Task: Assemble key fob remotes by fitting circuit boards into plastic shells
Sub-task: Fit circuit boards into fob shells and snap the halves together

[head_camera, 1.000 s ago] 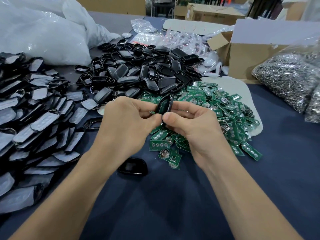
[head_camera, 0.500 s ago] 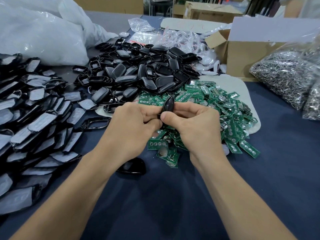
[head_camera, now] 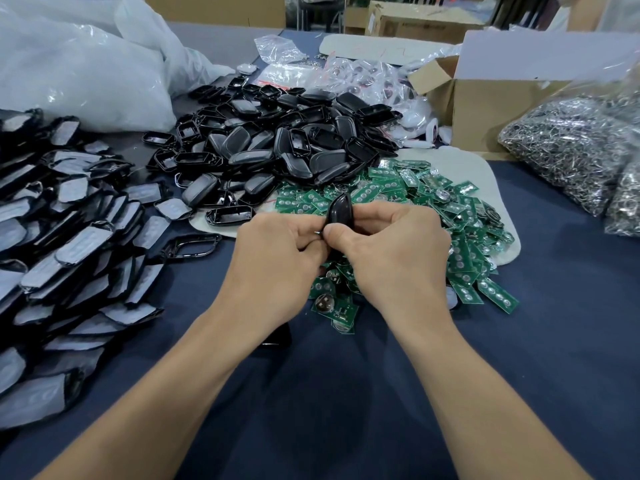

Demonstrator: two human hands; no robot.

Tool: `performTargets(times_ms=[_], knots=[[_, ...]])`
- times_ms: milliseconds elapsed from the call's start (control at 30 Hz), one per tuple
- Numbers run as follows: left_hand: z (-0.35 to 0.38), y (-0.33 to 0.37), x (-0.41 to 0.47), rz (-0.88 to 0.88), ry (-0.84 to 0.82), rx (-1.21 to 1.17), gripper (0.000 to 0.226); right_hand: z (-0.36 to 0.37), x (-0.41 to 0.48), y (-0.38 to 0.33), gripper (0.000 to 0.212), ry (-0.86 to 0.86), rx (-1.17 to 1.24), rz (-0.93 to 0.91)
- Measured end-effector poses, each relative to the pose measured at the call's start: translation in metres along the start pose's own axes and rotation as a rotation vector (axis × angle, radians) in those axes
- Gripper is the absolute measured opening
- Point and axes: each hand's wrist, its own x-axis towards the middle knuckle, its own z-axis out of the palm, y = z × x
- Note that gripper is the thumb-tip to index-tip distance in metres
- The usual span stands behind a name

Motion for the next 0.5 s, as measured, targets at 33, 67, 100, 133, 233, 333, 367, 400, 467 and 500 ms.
performTargets(times_ms=[33,67,100,133,233,333,367,400,467,500], knots=[[0.0005,0.0008,-0.0004,0.005,0.01,0.004,0.036,-0.0002,0.0006,0.0006,0.022,-0.006,0.001,-0.006],[0.0006,0.0014,-0.0008,0.009,0.017,0.006,0.037,-0.0003,0.0009,0.0014,0.024,-0.015,0.007,-0.011],[0.0007,0.0015,-0.0007,0.01,0.02,0.007,0.038,0.0,0.0011,0.0022,0.026,-0.023,0.015,-0.017],[0.0006,0.0013,-0.0007,0.01,0.023,0.009,0.038,0.0003,0.0011,0.0029,0.028,-0.03,0.025,-0.024],[0.0006,0.0021,-0.0011,0.022,0.034,0.027,0.038,0.0013,0.0008,0.0047,0.032,-0.05,0.07,-0.033],[-0.0009,0.0056,-0.0012,0.017,0.035,-0.008,0.051,0.0005,0.0023,0.0064,0.028,-0.067,0.121,-0.014],[-0.002,0.0064,-0.001,0.017,0.027,-0.021,0.054,0.0,0.0029,0.0066,0.026,-0.072,0.13,-0.007],[-0.0032,0.0064,-0.0007,0.022,0.016,-0.029,0.054,-0.0004,0.003,0.0065,0.025,-0.075,0.135,-0.004],[-0.0057,0.0062,-0.0009,0.037,-0.009,-0.038,0.046,-0.0007,0.0027,0.0052,0.024,-0.067,0.137,-0.004],[-0.0067,0.0065,-0.0015,0.046,-0.029,-0.038,0.038,-0.0007,0.0023,0.0046,0.024,-0.056,0.132,-0.005]])
